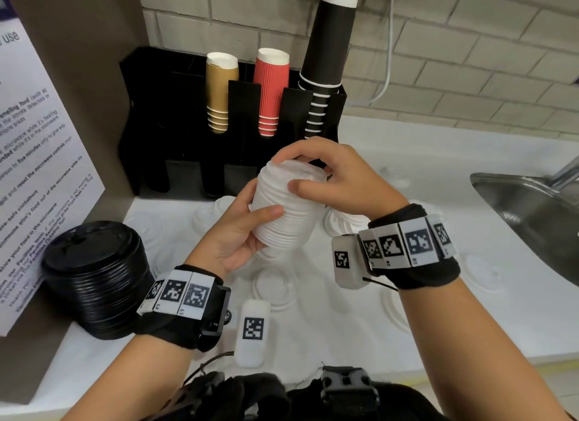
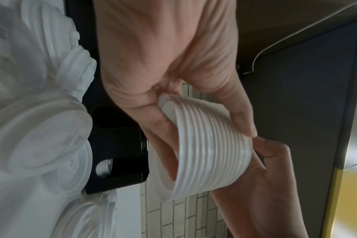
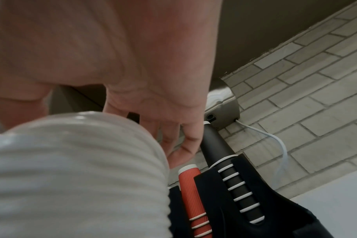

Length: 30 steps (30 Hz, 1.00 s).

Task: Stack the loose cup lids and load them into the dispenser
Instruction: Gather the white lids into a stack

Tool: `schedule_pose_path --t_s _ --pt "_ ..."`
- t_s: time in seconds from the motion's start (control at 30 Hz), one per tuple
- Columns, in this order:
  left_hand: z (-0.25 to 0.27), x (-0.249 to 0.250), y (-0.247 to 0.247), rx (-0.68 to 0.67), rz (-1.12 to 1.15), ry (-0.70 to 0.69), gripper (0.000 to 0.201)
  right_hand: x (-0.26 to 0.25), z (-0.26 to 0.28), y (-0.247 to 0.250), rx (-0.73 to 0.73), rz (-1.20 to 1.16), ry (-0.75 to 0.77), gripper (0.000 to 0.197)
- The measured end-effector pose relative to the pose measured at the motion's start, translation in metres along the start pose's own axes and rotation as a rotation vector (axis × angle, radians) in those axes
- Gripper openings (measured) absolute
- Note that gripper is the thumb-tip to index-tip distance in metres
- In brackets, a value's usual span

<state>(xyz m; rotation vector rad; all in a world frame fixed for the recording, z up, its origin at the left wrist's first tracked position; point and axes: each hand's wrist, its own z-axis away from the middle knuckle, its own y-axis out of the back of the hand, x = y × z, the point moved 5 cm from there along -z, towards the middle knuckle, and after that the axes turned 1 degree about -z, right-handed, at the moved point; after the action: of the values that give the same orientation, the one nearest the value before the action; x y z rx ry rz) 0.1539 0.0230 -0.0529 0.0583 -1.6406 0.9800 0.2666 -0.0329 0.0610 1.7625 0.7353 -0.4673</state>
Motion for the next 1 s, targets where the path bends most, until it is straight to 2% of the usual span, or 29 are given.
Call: schedule_pose_path --t_s 0.33,0.4,0.47,0.5,0.57,0.63,0.73,0.83,0.93,1.0 --pt "-0.002 -0.001 0.009 0.01 0.032 0.018 0.107 0.001 -0.002 -0.003 -0.027 0.067 -0.014 0.041" --pt "-0.003 0.0 0.01 0.017 0.049 0.013 0.113 0.006 0.002 0.007 0.028 0.049 -0.039 0.04" --pt "-0.005 0.001 0.011 0.041 0.084 0.007 0.116 0.017 0.008 0.026 0.143 -0.021 -0.108 0.033" --pt "-0.005 0.001 0.012 0.06 0.104 0.008 0.112 0.027 0.012 0.037 0.192 -0.053 -0.164 0.03" --pt "-0.007 0.0 0.015 0.106 0.146 0.006 0.09 0.051 0.02 0.053 0.205 -0.038 -0.293 0.026" --pt "-0.009 -0.001 0.017 0.145 0.18 -0.012 0.071 0.082 0.028 0.061 0.126 0.056 -0.433 0.026" --pt "-0.012 0.002 0.017 0.176 0.203 -0.035 0.062 0.129 0.038 0.062 -0.033 0.187 -0.639 0.034" --pt "-0.012 0.004 0.015 0.185 0.192 -0.048 0.056 0.162 0.041 0.049 -0.193 0.307 -0.766 0.061" --pt "-0.01 0.003 0.014 0.182 0.181 -0.067 0.053 0.179 0.037 0.03 -0.321 0.425 -0.776 0.096" --pt "-0.008 0.003 0.012 0.181 0.167 -0.08 0.051 0.187 0.034 0.017 -0.392 0.497 -0.781 0.109"
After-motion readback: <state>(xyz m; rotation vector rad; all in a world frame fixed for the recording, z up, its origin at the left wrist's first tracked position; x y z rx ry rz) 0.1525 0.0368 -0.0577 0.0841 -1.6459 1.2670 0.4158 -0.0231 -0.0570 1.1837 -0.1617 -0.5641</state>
